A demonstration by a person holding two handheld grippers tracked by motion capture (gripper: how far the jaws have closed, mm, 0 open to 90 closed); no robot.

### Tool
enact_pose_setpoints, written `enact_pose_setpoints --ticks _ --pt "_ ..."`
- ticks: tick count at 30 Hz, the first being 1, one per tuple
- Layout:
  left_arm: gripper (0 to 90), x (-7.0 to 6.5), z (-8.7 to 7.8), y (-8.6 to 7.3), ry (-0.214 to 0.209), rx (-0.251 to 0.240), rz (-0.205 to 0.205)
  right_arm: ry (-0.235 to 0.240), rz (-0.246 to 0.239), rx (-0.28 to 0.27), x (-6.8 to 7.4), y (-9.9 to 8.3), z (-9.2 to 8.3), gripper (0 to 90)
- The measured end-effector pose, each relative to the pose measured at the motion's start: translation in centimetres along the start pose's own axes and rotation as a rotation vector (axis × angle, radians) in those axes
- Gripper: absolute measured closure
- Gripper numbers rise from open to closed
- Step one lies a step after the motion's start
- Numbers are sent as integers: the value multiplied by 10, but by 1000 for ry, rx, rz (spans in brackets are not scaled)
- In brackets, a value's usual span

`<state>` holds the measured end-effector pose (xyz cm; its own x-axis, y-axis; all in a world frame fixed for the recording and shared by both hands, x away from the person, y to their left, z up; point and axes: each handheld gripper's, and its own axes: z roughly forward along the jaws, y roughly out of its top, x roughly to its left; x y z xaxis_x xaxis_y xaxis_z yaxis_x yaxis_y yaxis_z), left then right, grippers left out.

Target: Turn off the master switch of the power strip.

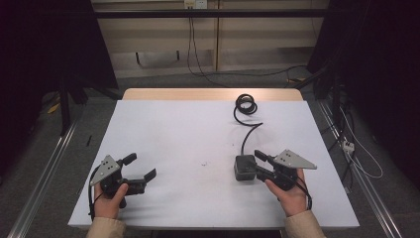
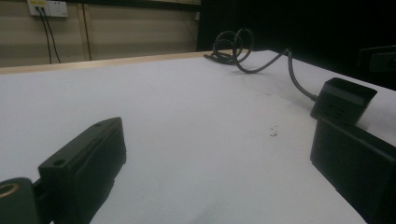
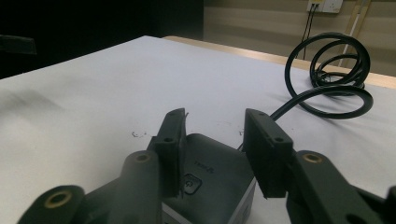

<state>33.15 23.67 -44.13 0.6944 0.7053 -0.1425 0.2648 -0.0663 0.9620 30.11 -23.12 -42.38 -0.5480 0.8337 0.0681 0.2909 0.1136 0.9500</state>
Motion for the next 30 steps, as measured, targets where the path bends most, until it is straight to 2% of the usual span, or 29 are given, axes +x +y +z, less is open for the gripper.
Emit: enact_pose_setpoints --ticks 1,3,10,14,17,23,30 --pt "32 0 0 0 -1 0 1 10 2 6 -1 0 0 637" --pt "33 0 0 0 -1 0 1 20 1 15 0 0 0 634" --pt "32 0 0 0 -2 -2 2 22 3 21 0 2 -1 680" --pt "32 0 0 0 -3 -3 2 9 -1 44 0 3 -2 743" --pt "32 0 0 0 -3 -4 2 21 0 54 0 3 -2 775" --pt "32 0 0 0 -4 -4 2 48 0 73 1 2 0 794" --pt "32 -1 0 0 -6 -3 1 52 1 87 1 2 1 817"
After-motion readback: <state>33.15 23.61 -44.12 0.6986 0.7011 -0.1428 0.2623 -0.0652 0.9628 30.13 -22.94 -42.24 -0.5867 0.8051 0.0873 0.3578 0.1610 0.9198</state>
